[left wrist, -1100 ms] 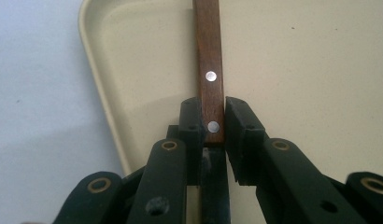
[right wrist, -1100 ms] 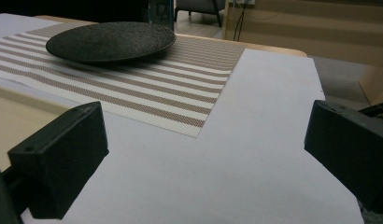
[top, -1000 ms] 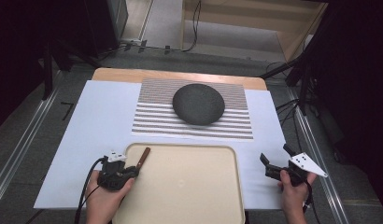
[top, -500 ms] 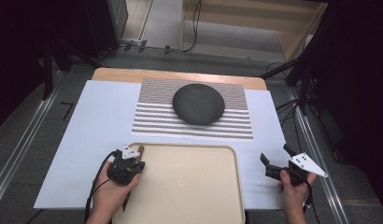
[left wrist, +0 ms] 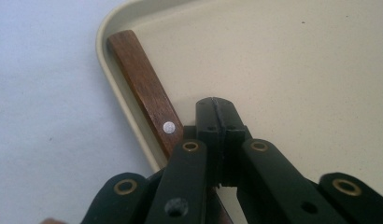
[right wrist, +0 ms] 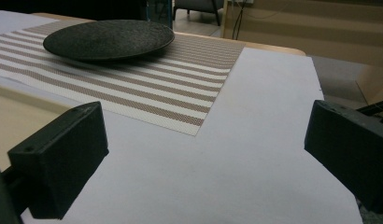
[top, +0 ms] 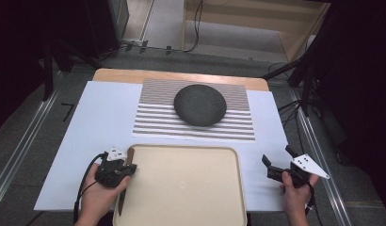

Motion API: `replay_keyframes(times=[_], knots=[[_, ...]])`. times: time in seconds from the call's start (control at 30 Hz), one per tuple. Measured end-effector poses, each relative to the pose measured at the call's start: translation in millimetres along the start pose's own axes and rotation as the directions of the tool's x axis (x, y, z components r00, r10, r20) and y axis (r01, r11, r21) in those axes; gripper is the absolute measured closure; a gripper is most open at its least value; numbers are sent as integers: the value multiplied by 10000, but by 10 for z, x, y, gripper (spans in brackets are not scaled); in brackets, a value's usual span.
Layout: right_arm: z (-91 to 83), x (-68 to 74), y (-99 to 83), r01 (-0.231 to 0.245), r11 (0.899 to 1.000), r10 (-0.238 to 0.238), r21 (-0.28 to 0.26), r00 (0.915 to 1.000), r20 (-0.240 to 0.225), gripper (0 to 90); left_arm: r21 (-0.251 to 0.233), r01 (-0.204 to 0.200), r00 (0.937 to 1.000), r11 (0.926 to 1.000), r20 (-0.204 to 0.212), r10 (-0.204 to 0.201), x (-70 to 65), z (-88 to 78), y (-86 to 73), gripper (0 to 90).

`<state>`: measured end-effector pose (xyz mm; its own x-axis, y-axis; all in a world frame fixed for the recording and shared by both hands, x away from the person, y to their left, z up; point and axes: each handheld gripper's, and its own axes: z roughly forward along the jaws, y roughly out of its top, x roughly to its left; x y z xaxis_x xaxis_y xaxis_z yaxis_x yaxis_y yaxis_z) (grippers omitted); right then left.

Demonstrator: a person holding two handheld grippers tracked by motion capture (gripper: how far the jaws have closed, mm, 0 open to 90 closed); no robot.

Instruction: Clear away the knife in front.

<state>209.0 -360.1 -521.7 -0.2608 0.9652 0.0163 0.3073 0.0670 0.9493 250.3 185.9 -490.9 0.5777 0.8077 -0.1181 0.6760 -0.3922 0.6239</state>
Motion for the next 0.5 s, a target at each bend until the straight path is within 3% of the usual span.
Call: replay_keyframes(times=[0.03, 0.07, 0.1, 0.13, 0.37, 0.5], knots=[[0, -1, 0, 1, 10000, -1, 6, 10000, 3, 0, -157, -33, 9999, 9999, 167, 35, 4, -2, -7, 828], [0, -1, 0, 1, 10000, -1, 6, 10000, 3, 0, -506, 112, 9990, 9987, 441, -90, 11, -10, -15, 828], [0, -1, 0, -5, 10000, 5, 4, 10000, 14, 0, -858, 209, 9982, 9961, 580, -159, 24, -28, -20, 752], [0, -1, 0, -5, 10000, 5, 4, 10000, 14, 0, -1109, 219, 9973, 9936, 721, -140, 34, -44, -20, 752], [5, 3, -1, 100, 9999, -101, 29, 9999, 34, 0, -2449, -170, 9973, 9694, 647, 338, 26, -157, -16, 481], [7, 7, 0, 109, 9999, -110, 59, 9999, 54, 0, -2808, -220, 9970, 9595, 657, 421, 39, -200, -13, 389]])
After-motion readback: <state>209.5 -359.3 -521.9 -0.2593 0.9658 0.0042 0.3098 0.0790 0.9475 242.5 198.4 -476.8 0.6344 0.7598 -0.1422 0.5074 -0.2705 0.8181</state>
